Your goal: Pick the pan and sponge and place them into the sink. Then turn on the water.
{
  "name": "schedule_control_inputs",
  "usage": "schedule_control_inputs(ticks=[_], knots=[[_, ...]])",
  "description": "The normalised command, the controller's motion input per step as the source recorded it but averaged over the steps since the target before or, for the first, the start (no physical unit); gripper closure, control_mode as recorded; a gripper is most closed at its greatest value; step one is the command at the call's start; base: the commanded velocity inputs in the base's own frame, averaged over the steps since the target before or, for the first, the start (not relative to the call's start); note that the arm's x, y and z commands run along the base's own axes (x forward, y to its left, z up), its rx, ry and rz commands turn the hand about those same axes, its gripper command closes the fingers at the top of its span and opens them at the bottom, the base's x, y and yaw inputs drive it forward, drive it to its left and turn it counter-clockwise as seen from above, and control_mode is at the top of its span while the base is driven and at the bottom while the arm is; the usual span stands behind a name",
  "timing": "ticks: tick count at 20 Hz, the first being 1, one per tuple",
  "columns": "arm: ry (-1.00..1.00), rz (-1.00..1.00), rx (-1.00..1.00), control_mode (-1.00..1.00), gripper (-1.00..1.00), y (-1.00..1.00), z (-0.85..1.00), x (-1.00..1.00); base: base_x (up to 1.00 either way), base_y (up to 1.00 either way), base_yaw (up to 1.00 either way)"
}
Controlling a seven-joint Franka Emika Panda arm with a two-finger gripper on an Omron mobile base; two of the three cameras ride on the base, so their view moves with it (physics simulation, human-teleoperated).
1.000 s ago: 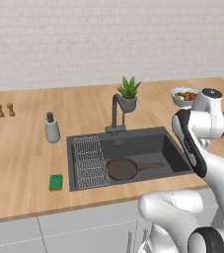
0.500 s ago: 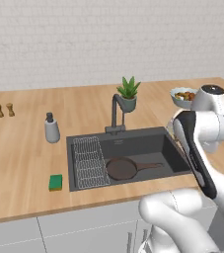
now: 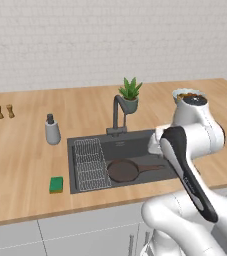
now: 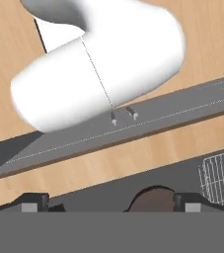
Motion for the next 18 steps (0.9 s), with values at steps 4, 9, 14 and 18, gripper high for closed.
schedule_control_inputs(ticks=[4, 9, 14, 18], knots=[[-0.03, 0.14, 0.0, -1.0, -1.0, 0.97, -0.17, 0.02, 0.0, 0.0, 0.0], [0.0, 0.13, 0.0, -1.0, -1.0, 1.0, -0.21, 0.12, 0.0, 0.0, 0.0], [0.0, 0.13, 0.0, -1.0, -1.0, 1.0, -0.02, 0.47, 0.0, 0.0, 0.0], [0.03, 0.12, 0.0, -1.0, -1.0, 1.0, 0.0, 0.74, 0.0, 0.0, 0.0]])
